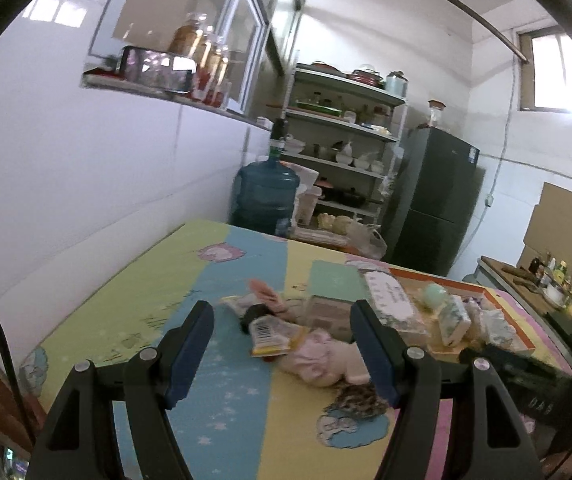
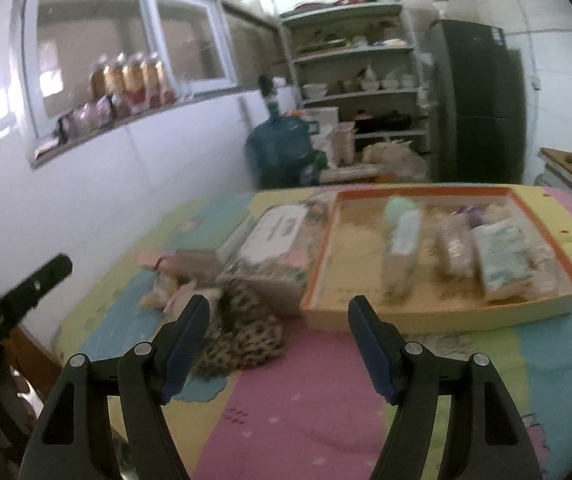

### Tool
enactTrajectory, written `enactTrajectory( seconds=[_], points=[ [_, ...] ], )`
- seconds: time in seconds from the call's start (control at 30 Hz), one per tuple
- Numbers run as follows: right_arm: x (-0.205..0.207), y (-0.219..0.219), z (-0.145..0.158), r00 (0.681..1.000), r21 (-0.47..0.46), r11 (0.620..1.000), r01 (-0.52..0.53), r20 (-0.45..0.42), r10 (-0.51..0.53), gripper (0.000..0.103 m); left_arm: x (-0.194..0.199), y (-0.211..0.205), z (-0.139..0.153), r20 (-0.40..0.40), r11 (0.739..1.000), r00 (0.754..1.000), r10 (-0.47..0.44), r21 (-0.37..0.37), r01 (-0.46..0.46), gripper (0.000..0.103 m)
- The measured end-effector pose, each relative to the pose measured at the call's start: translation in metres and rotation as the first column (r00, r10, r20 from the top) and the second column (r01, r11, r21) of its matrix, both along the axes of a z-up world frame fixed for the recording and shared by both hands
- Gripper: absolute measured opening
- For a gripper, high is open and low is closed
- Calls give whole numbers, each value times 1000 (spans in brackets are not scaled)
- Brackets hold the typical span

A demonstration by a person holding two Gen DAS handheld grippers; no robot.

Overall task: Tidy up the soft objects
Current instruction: 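Withdraw both grippers from the tray toward the remaining pile, then grasp the leopard-print pouch with the right gripper while the left grasps the cream plush bear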

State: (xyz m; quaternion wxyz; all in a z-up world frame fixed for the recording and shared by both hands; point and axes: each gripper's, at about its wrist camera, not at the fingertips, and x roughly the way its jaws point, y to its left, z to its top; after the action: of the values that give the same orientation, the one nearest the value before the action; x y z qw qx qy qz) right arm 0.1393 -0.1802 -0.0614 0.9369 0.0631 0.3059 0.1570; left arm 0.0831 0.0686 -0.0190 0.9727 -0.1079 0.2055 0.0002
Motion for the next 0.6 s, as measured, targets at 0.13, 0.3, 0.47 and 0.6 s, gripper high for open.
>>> enactTrajectory(
  seconds=[0.13,0.3,0.47,0.6],
  points=[
    [14,25,-25,996,-46,998,-51,-80,48,74,-1,21,-7,-5,999,1000,19,-30,-19,70],
    [31,47,-46,991,-138,988,-63,-126,46,74,-2,40,-18,-18,998,999,28,-50,-29,70],
    [44,67,-57,987,-197,977,-79,-152,49,75,0,55,-30,-36,997,999,32,-75,-35,70],
    [53,86,-68,985,-286,954,-86,-165,39,75,2,60,-38,-50,996,998,23,-82,-27,70]
  ],
)
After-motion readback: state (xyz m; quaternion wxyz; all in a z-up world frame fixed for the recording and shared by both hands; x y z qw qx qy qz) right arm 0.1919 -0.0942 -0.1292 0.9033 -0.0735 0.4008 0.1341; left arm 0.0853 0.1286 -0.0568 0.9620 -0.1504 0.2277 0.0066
